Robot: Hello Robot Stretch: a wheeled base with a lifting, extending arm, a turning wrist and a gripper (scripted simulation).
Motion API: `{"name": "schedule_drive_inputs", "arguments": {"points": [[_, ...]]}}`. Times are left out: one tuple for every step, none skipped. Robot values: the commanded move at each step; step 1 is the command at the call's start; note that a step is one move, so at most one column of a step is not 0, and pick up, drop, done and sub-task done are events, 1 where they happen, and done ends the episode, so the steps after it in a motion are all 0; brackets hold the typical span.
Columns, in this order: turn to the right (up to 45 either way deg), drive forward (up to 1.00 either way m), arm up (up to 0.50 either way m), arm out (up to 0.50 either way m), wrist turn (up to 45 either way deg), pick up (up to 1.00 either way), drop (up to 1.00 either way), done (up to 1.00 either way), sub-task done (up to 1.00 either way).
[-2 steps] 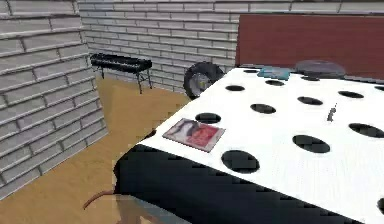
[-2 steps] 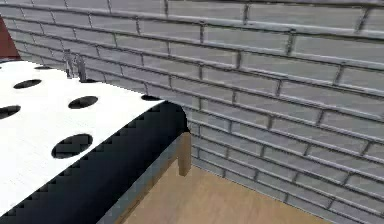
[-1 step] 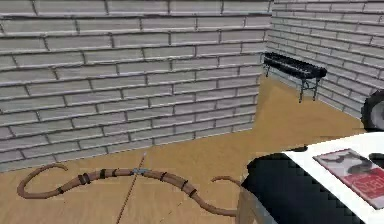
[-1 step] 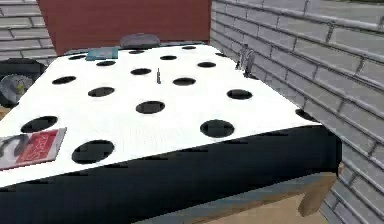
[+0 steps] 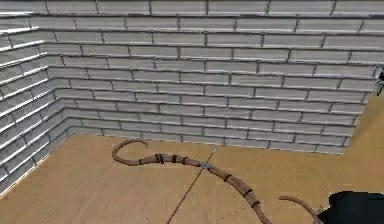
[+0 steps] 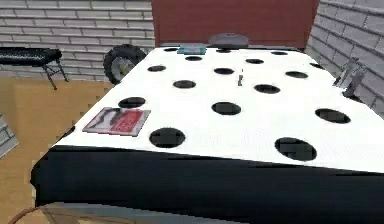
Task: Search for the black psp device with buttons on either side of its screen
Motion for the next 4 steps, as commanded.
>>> {"name": "schedule_drive_inputs", "arguments": {"points": [[0.0,1.00,0.00,0.00,0.0,0.00,0.00,0.00,0.00],[-9.0,0.00,0.00,0.00,0.0,0.00,0.00,0.00,0.00],[0.0,0.05,0.00,0.00,0.0,0.00,0.00,0.00,0.00],[45.0,0.00,0.00,0.00,0.0,0.00,0.00,0.00,0.00]]}}
